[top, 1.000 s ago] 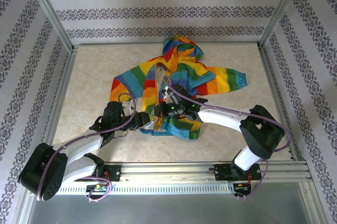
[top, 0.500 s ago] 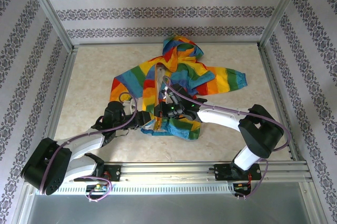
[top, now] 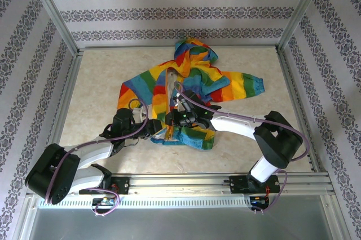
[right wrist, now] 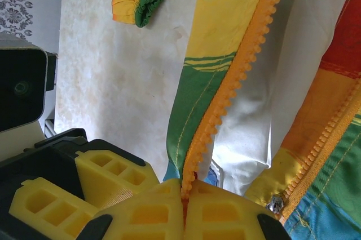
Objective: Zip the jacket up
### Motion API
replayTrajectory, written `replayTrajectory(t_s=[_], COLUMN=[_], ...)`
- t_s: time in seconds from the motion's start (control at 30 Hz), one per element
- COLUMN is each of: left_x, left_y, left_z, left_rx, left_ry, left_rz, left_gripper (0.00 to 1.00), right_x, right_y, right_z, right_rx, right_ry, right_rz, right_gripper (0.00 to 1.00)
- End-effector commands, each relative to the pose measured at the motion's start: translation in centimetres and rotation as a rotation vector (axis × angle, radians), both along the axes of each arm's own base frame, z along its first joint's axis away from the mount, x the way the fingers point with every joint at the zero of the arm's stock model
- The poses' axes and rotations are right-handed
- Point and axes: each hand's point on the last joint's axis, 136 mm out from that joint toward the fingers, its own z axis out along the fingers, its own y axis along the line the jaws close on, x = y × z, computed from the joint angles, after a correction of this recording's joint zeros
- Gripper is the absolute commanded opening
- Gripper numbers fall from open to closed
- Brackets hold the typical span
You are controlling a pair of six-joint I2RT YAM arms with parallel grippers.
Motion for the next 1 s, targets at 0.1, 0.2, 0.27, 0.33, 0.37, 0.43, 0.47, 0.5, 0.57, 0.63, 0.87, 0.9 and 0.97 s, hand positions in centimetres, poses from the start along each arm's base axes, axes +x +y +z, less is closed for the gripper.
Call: replayTrajectory(t_s=[0.1,0.2,0.27,0.33,0.37,0.43,0.47,0.5,0.57,0.63,0.87,0.9,0.97], left_x=[-0.4,-0.5,-0.5,-0.5,-0.5,-0.6,-0.5,-0.5,-0.4,-0.3,-0.3,-0.3,-0.3], left_y=[-0.7,-0.7,-0.7,-0.7,-0.6,-0.5,-0.3,-0.1,0.3,0.9,3.1,3.2,3.4], left_z=[0.9,0.8,0.7,0.7,0.7,0.5,0.4,0.3,0.0,-0.3,-1.4,-1.3,-1.3], left_rx=[-0.033,-0.034,-0.031,-0.027,-0.024,-0.013,-0.009,-0.006,0.001,0.004,0.007,0.003,0.001], left_ry=[-0.034,-0.033,-0.034,-0.038,-0.038,-0.038,-0.038,-0.038,-0.032,-0.025,0.010,0.009,0.008], left_rz=[-0.036,-0.041,-0.046,-0.047,-0.047,-0.040,-0.034,-0.026,-0.005,0.013,0.082,0.082,0.085], left_gripper=[0.23,0.17,0.00,0.00,0.00,0.00,0.00,0.00,0.00,0.00,0.00,0.00,0.00], right_x=[-0.1,-0.2,-0.2,-0.2,-0.2,-0.2,-0.2,-0.2,-0.4,-0.6,-2.2,-2.5,-3.1], right_y=[0.8,0.9,0.8,0.7,0.5,0.0,-0.2,-0.6,-1.3,-2.0,-3.1,-2.9,-2.5], right_z=[0.4,0.4,0.3,0.4,0.4,0.5,0.5,0.6,0.5,0.4,-2.3,-2.8,-3.5], right_rx=[0.023,0.021,0.018,0.011,0.005,-0.007,-0.014,-0.022,-0.040,-0.055,-0.124,-0.134,-0.161], right_ry=[0.008,0.006,0.010,0.008,0.005,-0.003,-0.005,-0.008,-0.008,-0.008,0.067,0.078,0.094], right_rz=[0.011,0.012,0.009,0.003,-0.003,-0.014,-0.020,-0.028,-0.041,-0.058,-0.078,-0.072,-0.060], right_gripper=[0.00,0.00,0.00,0.04,0.10,0.20,0.26,0.32,0.37,0.39,0.40,0.40,0.39])
